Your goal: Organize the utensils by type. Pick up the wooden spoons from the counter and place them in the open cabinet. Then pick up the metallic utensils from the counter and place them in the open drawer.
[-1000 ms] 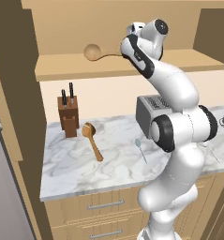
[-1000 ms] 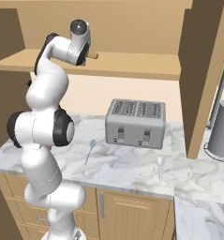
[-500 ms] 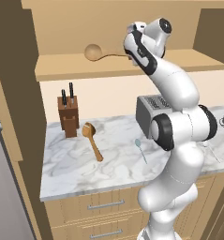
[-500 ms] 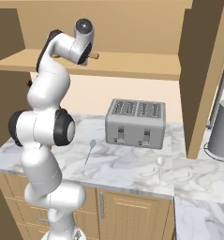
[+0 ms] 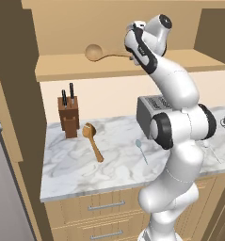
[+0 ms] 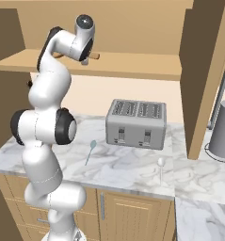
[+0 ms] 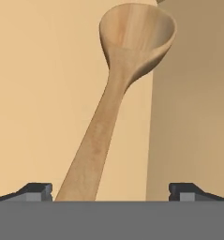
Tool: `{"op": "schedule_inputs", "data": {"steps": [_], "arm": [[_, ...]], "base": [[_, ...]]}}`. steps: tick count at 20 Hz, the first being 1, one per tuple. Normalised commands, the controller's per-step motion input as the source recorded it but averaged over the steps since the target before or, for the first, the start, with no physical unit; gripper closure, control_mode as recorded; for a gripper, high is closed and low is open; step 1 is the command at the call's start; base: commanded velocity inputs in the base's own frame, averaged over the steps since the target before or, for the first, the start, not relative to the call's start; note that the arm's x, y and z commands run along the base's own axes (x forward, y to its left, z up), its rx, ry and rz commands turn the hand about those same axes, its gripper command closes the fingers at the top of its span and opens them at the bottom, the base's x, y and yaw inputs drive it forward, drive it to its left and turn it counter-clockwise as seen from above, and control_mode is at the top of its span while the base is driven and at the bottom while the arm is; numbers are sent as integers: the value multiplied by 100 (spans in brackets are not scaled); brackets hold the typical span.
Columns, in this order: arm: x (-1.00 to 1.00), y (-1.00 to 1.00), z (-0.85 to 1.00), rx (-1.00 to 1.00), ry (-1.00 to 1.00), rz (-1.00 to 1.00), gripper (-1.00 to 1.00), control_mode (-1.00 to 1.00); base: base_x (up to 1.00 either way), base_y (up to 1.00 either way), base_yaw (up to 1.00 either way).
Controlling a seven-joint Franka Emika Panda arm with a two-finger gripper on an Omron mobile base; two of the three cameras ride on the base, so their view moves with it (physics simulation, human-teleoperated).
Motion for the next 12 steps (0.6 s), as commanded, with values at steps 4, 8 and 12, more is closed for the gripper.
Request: {"op": "schedule_inputs", "data": {"steps": [4,8,12], "arm": [[-11,0,4,-6,1,1,-100,-100],[-23,0,0,-4,0,0,-100,-100],[-21,0,0,-1,0,0,-100,-100]], "base": [[0,0,0],[0,0,0],[0,0,0]]}}
